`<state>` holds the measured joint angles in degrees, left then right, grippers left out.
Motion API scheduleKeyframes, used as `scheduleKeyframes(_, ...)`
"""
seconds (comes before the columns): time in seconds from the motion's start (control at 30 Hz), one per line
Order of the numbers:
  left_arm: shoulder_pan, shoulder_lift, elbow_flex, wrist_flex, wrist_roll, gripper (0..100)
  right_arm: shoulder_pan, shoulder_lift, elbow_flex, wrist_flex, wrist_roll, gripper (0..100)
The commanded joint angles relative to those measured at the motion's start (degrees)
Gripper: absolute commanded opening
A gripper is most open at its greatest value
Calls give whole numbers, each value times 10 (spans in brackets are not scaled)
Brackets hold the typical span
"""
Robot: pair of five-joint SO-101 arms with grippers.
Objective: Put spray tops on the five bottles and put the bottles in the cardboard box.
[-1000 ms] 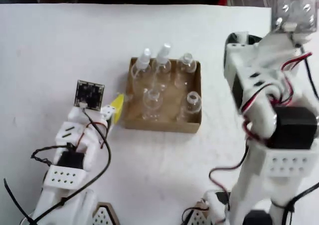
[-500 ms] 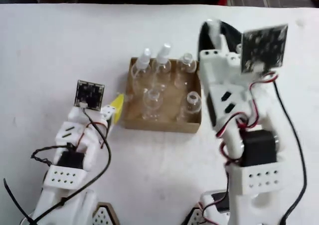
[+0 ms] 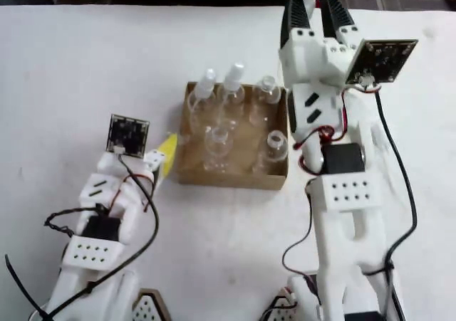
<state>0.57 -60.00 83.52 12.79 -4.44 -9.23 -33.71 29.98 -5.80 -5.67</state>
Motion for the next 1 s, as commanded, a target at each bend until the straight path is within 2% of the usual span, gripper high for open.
scheduleKeyframes(0.0,0,-12,-5,-17,-7,233,13,13,-3,-47,-5,15)
scheduleKeyframes(0.2,0,-11,-5,-16,-7,233,16,75,-4,-49,-5,15)
scheduleKeyframes(0.43,0,-11,-5,-16,-7,233,12,129,1,-122,-6,15)
scheduleKeyframes(0.97,0,-11,-5,-16,-7,233,-12,139,30,-132,-5,15)
